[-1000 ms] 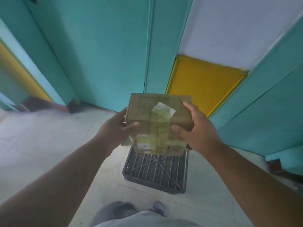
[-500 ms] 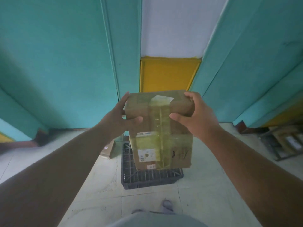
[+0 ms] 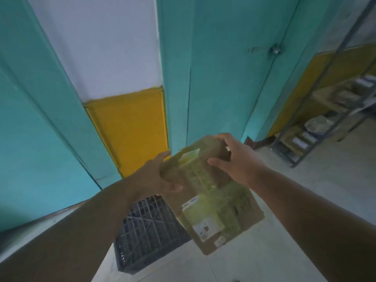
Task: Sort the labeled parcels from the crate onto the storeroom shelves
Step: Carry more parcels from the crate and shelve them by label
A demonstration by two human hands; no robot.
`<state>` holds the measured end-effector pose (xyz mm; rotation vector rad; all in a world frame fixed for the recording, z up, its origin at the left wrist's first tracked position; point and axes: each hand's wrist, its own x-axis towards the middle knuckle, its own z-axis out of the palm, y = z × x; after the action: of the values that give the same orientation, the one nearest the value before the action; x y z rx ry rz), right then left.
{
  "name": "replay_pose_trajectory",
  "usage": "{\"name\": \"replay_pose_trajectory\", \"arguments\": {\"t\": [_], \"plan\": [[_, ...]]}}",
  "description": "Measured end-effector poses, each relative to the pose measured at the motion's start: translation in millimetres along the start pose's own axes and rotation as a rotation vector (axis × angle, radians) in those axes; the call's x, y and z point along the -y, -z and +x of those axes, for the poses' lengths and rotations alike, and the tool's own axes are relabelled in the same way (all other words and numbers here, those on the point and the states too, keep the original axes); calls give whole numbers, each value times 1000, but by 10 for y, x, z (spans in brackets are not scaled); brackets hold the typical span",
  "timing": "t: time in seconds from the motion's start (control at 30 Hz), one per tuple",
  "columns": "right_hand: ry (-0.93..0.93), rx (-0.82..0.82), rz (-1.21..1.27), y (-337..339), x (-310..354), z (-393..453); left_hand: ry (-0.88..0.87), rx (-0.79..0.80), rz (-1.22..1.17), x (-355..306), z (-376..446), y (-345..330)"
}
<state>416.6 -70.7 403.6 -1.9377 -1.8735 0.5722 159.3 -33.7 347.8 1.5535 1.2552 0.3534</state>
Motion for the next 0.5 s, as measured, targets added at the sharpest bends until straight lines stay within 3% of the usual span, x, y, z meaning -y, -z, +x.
{"name": "replay_pose_trajectory", "arguments": {"t": [0.13,0.33,0.4,0.5], "plan": [[-50,-98,63,395,-813,-85,-19,-133,-23,-419,445,-852],[-203,-180,141,578,-1857,-510,58,-382,-499,-1038,1057,-2047],[-259,-199,157,565,-2134,-560,56,-392,-628,-1249,1234,-2308],[-449,-362,229,644,-2490,-440,4,-361,-649,-1568,1451,-2581]]}}
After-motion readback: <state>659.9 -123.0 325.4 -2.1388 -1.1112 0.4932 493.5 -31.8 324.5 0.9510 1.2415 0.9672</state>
